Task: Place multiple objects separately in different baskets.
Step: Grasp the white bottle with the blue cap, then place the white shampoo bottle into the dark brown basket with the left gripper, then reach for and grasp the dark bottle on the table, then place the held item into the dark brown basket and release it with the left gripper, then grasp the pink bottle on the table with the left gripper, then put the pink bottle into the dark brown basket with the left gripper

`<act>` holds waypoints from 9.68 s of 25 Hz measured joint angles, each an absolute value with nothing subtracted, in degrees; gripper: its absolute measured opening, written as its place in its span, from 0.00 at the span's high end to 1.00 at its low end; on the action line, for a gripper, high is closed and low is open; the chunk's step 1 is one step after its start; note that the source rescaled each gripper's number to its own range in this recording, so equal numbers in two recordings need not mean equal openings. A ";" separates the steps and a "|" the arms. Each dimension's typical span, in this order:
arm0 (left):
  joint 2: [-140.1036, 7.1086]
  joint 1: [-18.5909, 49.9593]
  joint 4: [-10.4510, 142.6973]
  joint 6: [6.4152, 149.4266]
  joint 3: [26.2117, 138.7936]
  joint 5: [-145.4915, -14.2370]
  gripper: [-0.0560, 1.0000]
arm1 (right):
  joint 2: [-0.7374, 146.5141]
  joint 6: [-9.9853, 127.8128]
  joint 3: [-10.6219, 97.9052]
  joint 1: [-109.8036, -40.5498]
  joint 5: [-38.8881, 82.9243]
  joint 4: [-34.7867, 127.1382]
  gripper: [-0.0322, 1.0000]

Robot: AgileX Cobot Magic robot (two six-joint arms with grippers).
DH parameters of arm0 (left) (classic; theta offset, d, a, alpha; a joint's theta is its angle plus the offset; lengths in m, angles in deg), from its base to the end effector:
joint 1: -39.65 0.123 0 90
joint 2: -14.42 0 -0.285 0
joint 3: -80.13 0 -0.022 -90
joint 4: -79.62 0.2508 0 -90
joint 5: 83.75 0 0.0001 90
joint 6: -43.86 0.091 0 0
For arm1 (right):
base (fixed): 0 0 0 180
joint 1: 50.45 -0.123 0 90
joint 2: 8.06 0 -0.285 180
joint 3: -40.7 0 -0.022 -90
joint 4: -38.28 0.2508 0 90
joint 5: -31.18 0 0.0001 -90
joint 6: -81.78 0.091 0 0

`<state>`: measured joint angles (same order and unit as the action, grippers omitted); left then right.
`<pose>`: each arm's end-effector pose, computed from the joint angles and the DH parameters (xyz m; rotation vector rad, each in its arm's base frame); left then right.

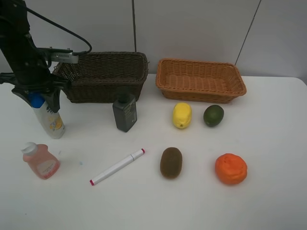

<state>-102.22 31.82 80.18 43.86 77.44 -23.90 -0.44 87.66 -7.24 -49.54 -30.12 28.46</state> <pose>0.3552 -0.0481 0.1831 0.2210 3.1189 0.0117 -0.0078 -0.0135 0.2805 0.1305 2.0268 -0.1502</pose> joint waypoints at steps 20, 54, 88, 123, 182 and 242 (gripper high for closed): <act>-112.14 31.82 70.25 43.07 122.26 -14.98 0.63 | -0.44 87.66 -7.24 -49.54 -30.12 28.46 0.00; -101.36 23.20 69.06 46.30 120.17 -14.84 0.08 | -0.44 87.66 -7.24 -49.54 -30.12 28.46 0.00; -110.27 5.29 80.05 35.78 101.58 -15.00 0.08 | -0.44 87.66 -7.24 -49.54 -30.12 28.46 0.00; -115.60 5.75 83.39 38.46 104.74 -15.18 0.61 | -0.44 87.66 -7.24 -49.54 -30.12 28.46 0.00; -68.92 18.77 76.72 36.91 60.54 -14.97 0.03 | -0.44 87.66 -7.24 -49.54 -30.12 28.46 0.00; -85.70 18.77 77.06 44.38 71.85 -25.01 0.66 | -0.44 87.66 -7.24 -49.54 -30.12 28.46 0.00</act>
<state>-85.70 18.77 77.06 44.38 71.85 -25.01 -0.44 87.66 -7.24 -49.54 -30.12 28.46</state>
